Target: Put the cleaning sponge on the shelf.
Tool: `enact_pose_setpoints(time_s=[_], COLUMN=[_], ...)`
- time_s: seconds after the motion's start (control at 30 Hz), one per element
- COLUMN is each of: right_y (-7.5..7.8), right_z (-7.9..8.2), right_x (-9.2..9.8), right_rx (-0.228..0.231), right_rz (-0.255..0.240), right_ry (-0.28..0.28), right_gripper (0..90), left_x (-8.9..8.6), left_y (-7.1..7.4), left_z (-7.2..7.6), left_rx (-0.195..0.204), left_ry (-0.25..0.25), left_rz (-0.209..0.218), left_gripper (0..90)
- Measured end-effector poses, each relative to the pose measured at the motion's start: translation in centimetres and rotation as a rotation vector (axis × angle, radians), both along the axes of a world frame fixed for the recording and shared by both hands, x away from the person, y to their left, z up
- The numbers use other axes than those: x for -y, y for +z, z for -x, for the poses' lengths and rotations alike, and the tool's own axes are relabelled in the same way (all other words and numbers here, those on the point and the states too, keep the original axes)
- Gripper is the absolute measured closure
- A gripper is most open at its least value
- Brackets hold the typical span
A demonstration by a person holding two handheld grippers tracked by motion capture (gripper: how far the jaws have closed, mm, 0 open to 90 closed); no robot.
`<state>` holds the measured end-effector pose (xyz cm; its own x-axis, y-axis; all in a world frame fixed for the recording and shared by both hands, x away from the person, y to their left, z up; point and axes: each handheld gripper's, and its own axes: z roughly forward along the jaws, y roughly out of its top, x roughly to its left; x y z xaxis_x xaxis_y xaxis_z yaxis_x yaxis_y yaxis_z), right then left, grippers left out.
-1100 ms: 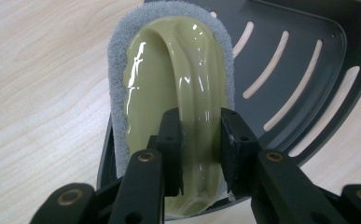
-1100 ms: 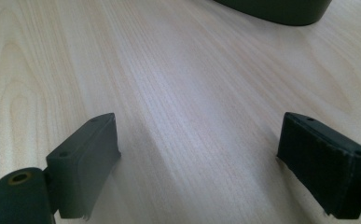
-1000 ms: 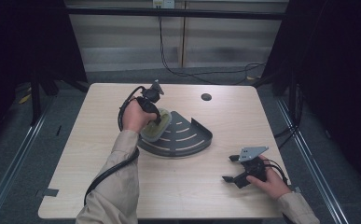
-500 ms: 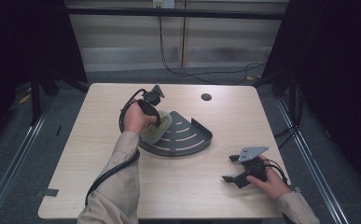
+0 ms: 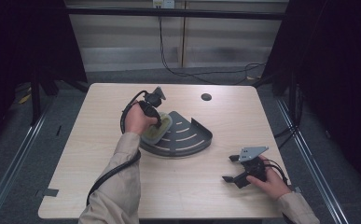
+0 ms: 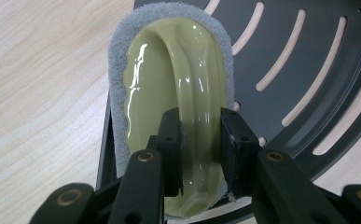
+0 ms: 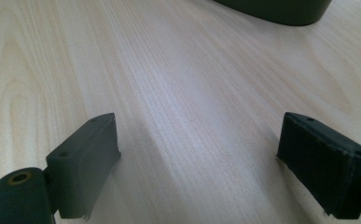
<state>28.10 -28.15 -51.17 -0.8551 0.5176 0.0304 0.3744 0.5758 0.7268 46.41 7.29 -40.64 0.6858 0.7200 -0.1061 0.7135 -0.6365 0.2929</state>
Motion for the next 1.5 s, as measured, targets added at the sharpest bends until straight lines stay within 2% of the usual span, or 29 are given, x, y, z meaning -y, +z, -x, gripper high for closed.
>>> enact_pose_setpoints(time_s=[0.33,0.9,0.97,1.5], right_y=[0.0,0.0,0.0,0.0], right_z=[0.0,0.0,0.0,0.0], right_x=[0.0,0.0,0.0,0.0], right_rx=[0.001,-0.001,0.0,0.0], right_rz=[0.0,0.0,0.0,0.0], right_ry=[0.001,0.0,0.001,0.001], right_gripper=[11.8,11.8,11.8,11.7], left_x=[-0.2,-0.2,-0.3,-0.5], left_y=[-0.3,-1.3,-1.4,-1.8], left_z=[0.0,0.2,0.3,0.2], left_rx=[0.001,-0.044,-0.041,-0.036], left_ry=[-0.023,-0.037,-0.037,-0.032], left_rz=[-0.013,-0.015,-0.024,-0.02], left_gripper=[71.4,71.5,71.4,68.5])
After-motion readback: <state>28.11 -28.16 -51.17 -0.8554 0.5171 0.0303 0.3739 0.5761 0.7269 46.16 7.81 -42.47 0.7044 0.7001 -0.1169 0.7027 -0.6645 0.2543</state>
